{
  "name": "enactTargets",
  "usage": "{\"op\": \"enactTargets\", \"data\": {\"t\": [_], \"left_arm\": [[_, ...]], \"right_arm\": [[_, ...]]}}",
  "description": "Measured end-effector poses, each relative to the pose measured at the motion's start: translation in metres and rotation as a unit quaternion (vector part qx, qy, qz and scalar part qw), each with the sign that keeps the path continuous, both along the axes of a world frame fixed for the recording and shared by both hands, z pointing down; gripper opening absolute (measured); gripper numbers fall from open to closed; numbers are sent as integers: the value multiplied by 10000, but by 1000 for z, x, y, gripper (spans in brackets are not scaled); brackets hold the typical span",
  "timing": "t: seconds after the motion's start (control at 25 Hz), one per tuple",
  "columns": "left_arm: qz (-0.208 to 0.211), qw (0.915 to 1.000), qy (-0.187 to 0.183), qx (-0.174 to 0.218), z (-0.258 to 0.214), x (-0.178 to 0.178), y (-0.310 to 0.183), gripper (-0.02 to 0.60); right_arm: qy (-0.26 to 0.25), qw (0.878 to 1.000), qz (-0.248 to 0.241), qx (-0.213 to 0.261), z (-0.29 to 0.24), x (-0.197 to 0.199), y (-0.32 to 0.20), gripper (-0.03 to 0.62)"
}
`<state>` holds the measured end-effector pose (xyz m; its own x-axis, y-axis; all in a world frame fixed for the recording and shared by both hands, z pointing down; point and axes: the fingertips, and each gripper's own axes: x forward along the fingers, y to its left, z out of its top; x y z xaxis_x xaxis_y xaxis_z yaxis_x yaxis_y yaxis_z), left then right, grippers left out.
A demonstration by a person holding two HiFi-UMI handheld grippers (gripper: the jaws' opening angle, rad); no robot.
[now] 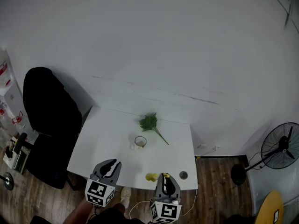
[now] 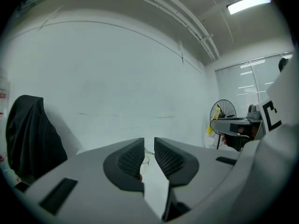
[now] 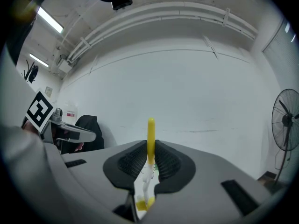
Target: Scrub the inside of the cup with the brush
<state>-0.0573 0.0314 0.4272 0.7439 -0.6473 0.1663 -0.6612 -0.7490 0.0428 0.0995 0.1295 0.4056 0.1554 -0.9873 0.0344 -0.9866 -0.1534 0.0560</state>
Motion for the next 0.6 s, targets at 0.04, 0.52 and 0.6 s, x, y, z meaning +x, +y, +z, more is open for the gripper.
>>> {"op": "enactTargets", "data": {"t": [0.04,0.52,0.6], "left_arm": [[1,10000,-11,-4,1,-3,4,78],[121,9999,-46,-7,3,-9,41,43],[127,9999,-49,23,2,-8,41,43]], "right_arm": [[-12,10000,15,-14,2,-3,5,66],[118,9999,-18,-91,10,-16,34,66],[151,9998,-21,-88,9,-17,34,66]]}}
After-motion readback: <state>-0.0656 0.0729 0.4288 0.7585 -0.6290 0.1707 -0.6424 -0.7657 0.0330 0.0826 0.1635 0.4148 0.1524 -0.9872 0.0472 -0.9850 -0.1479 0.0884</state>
